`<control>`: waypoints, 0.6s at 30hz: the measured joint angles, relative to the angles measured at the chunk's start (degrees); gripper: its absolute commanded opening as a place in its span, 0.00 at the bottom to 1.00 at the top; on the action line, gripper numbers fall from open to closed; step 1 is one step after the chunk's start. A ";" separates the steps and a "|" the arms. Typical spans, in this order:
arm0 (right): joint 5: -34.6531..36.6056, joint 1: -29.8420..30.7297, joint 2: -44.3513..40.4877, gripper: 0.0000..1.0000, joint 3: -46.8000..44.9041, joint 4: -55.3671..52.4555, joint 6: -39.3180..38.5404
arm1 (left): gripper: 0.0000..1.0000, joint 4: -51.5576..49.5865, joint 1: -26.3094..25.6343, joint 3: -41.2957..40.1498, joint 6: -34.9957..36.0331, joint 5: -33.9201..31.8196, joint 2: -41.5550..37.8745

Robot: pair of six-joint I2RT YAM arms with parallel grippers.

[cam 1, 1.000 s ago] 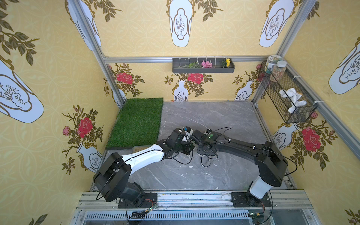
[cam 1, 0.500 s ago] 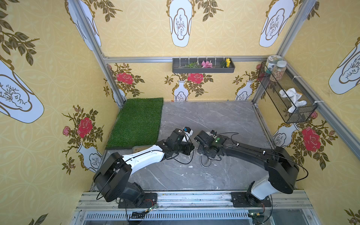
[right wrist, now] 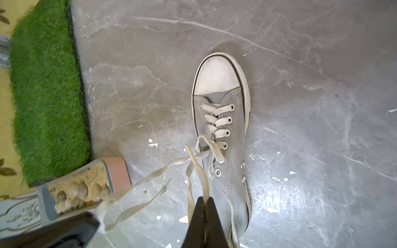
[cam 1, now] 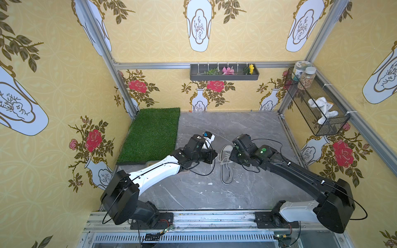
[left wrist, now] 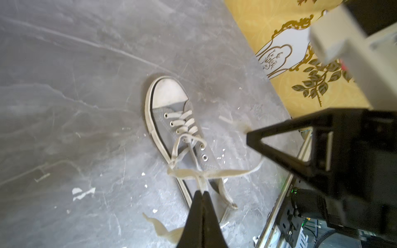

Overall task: Tie the shoes
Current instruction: Cross the shoelace with the shoelace.

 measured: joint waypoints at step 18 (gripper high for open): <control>-14.47 -6.71 -1.95 0.00 -6.40 5.09 -6.86 | 0.00 -6.38 0.00 3.15 2.23 -1.31 -1.68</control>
